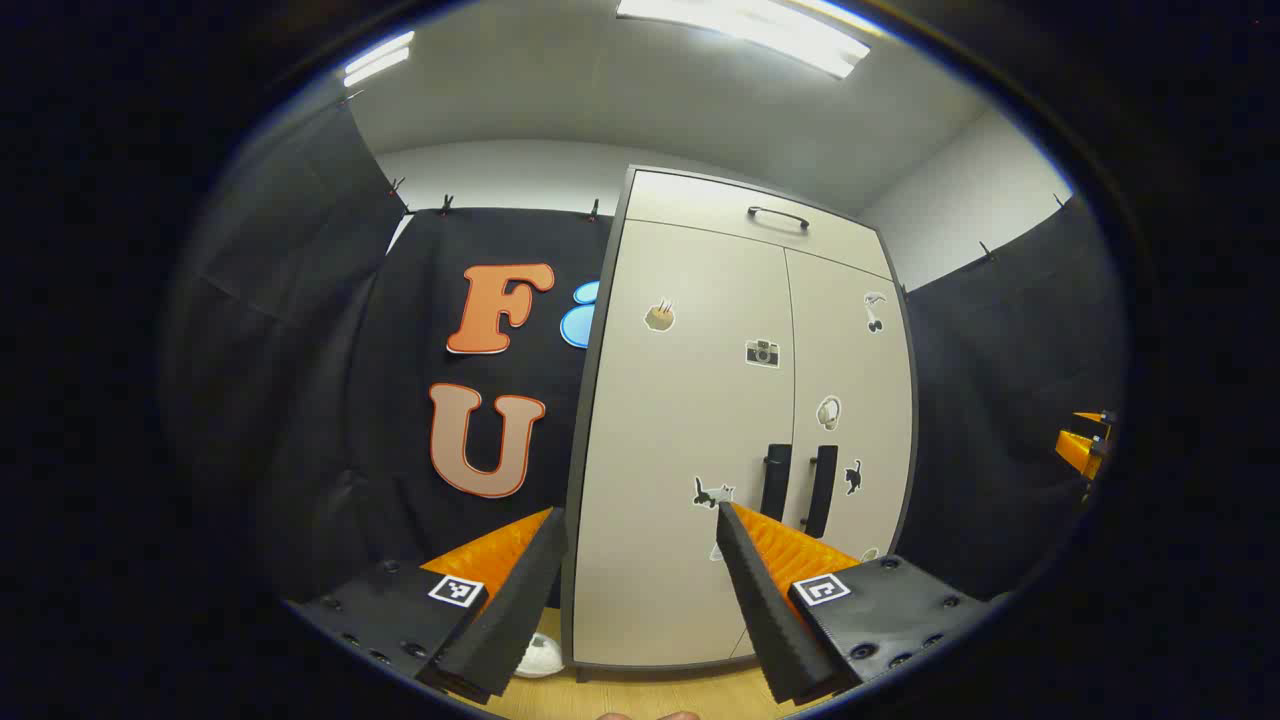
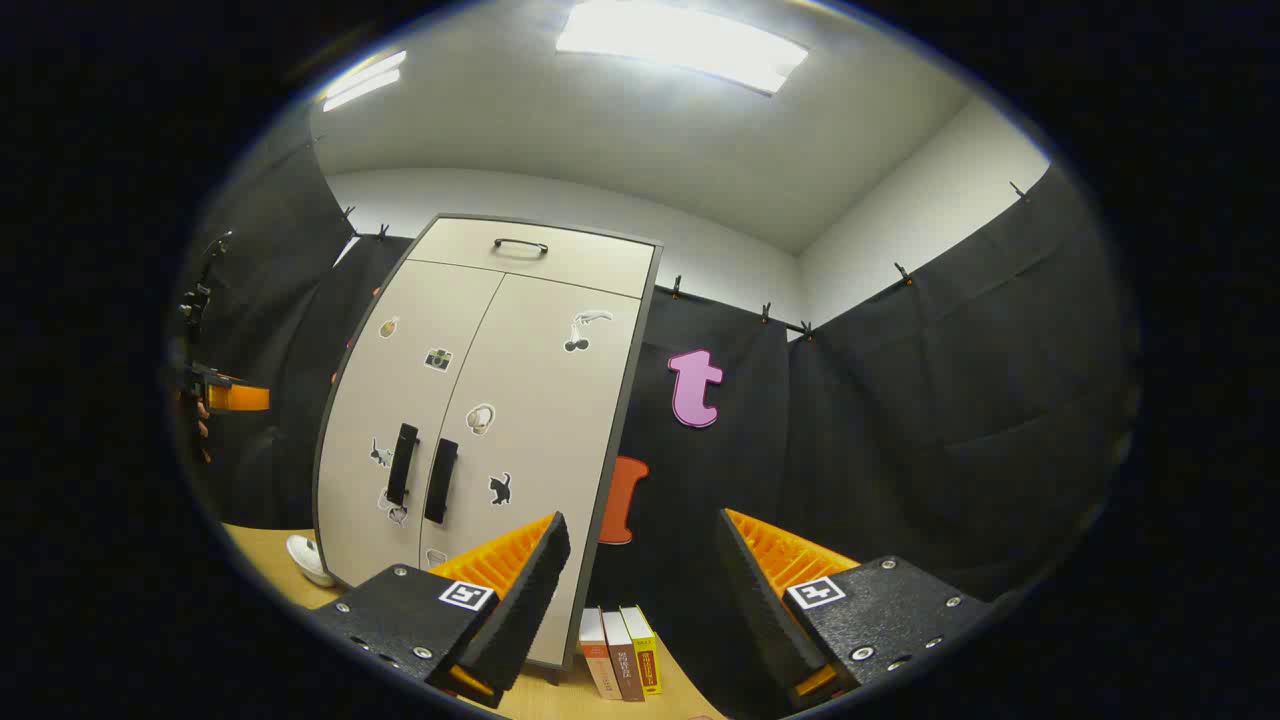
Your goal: Open the right door of the double-door shoe cabinet with the right hand, and open the left door with the left hand.
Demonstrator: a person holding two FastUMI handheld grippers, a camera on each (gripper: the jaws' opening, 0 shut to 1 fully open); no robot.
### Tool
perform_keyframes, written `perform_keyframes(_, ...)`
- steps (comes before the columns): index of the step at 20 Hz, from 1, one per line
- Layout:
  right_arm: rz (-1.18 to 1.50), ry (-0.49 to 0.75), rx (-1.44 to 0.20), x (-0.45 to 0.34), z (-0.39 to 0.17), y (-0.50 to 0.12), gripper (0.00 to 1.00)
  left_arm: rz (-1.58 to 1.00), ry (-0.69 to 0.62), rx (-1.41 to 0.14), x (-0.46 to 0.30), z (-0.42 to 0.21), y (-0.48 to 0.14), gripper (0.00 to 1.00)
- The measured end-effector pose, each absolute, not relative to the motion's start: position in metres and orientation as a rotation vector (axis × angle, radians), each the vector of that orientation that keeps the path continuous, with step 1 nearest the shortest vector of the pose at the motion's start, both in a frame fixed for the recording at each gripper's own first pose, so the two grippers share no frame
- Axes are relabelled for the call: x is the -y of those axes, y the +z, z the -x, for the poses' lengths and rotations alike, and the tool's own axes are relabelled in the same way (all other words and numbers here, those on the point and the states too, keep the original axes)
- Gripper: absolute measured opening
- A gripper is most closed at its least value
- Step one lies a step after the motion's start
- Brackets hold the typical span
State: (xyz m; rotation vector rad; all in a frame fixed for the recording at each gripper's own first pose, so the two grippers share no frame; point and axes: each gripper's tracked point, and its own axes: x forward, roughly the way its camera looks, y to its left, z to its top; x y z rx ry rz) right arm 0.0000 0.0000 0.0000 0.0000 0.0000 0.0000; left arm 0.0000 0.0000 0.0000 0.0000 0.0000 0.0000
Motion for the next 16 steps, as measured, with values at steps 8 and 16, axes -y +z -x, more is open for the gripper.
perform_keyframes(8,0.009,0.014,-0.019,-0.008,-0.010,-0.010,0.94,0.026,0.010,0.025,-0.002,-0.009,-0.002,0.96)
perform_keyframes(16,0.012,0.030,-0.022,-0.016,-0.016,-0.010,0.94,0.035,-0.003,0.051,0.001,-0.014,-0.004,0.98)
